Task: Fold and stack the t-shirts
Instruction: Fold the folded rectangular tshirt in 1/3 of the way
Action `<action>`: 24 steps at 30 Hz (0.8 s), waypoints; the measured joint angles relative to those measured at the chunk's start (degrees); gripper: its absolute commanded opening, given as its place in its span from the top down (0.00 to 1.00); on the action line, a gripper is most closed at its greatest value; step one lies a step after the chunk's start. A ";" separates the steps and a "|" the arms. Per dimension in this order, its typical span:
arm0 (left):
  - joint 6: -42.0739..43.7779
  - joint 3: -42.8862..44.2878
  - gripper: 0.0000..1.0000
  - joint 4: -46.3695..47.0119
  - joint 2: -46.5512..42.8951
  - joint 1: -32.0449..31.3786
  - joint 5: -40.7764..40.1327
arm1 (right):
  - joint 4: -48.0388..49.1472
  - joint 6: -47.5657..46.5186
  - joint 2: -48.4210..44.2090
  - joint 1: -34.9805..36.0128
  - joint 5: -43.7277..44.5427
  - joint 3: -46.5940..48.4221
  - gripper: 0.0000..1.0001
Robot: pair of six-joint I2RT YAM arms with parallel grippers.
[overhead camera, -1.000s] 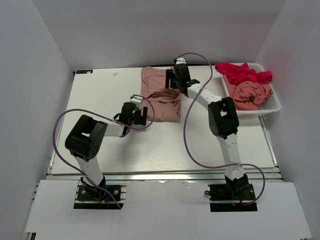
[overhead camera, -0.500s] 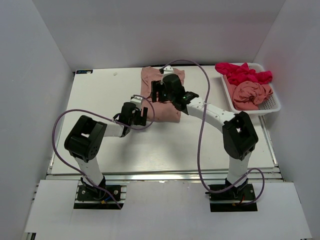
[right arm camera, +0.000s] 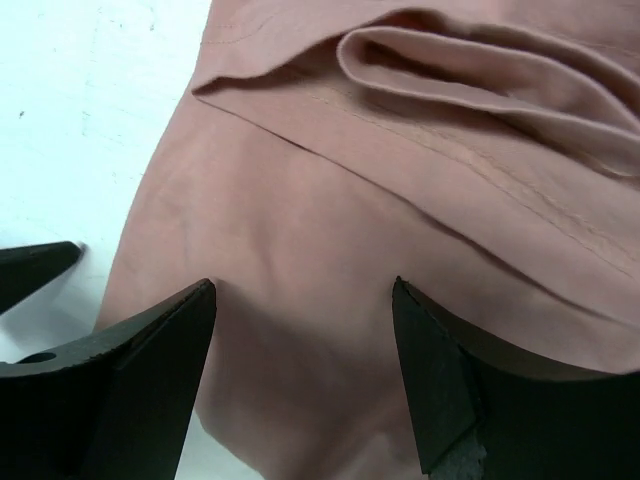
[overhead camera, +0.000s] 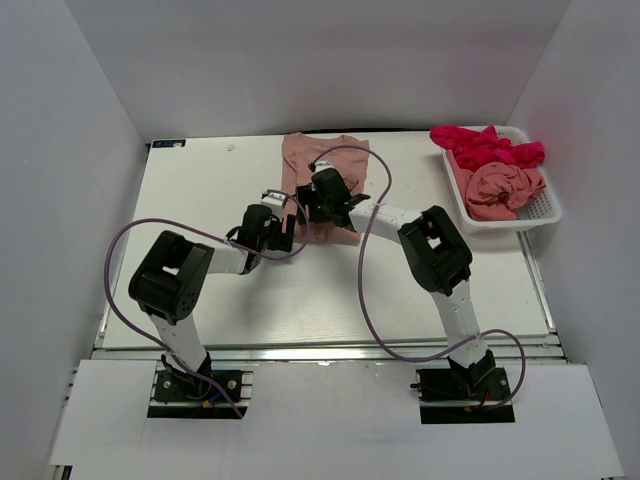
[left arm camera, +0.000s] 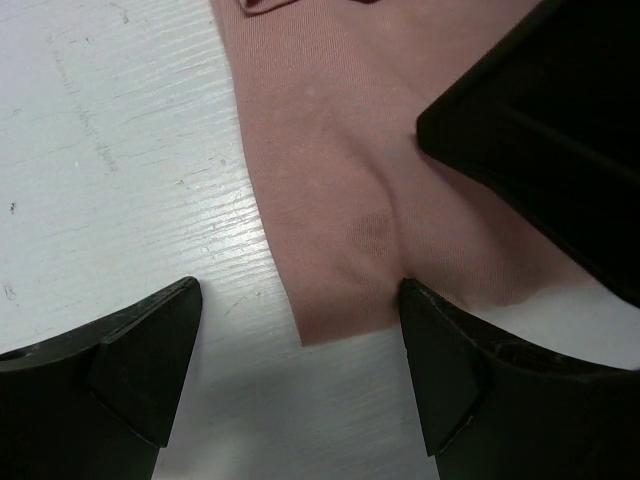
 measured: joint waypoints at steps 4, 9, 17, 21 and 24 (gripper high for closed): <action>0.00 0.00 0.11 -0.07 0.00 0.00 0.52 | 0.92 0.44 1.97 -0.02 -0.50 0.68 0.24; -0.04 0.00 0.11 -0.17 0.00 0.00 1.03 | 0.55 0.35 4.68 -0.46 -0.35 5.33 0.25; -0.02 0.00 0.11 -0.24 0.02 0.00 1.53 | 0.44 -0.09 9.33 -2.51 0.20 12.22 0.25; 0.02 0.00 0.11 -0.28 0.02 0.00 1.81 | 0.09 -1.22 11.04 -3.56 1.27 15.08 0.25; 0.04 0.00 0.11 -0.33 0.02 0.00 1.86 | -0.24 -1.64 11.54 -4.28 1.55 16.61 0.25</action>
